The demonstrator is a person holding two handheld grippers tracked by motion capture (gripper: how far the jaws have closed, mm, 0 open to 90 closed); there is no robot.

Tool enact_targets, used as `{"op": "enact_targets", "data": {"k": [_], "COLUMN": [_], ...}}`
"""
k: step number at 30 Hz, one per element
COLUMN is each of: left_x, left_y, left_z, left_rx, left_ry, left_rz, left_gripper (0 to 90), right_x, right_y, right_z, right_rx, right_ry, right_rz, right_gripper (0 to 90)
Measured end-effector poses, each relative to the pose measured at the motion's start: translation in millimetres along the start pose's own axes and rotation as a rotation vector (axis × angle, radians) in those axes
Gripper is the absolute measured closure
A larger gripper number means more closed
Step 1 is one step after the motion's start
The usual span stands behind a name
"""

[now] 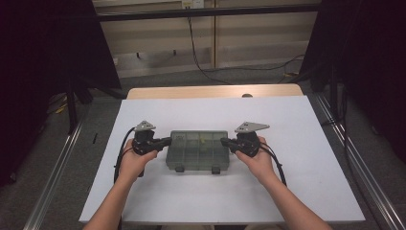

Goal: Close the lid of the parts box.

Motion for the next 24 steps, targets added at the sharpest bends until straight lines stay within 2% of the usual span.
{"op": "enact_targets", "data": {"k": [8,11,24], "left_x": [-1.3,-1.9,-6.1], "left_y": [0.4,0.3,0.6], "left_z": [-1.6,-1.5,-2.1], "left_rx": [0.000,-0.001,0.005], "left_ry": [-0.010,-0.009,-0.027], "left_rz": [0.002,0.005,0.004], "left_gripper": [89.8,89.8,89.8], "right_x": [0.6,-0.1,2.3], "right_y": [1.1,1.8,3.9], "right_z": [-1.7,-2.7,-4.4], "right_rx": [-0.004,-0.014,-0.013], "right_ry": [0.006,-0.005,0.019], "right_rz": [-0.006,-0.005,-0.007], "right_gripper": [90.0,90.0,90.0]}}
Point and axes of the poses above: each handheld gripper's, and its own axes: y roughly backward along the jaws, z roughly out of its top, x roughly to its left, the point moved 3 cm from there along -y, roughly forward along the jaws
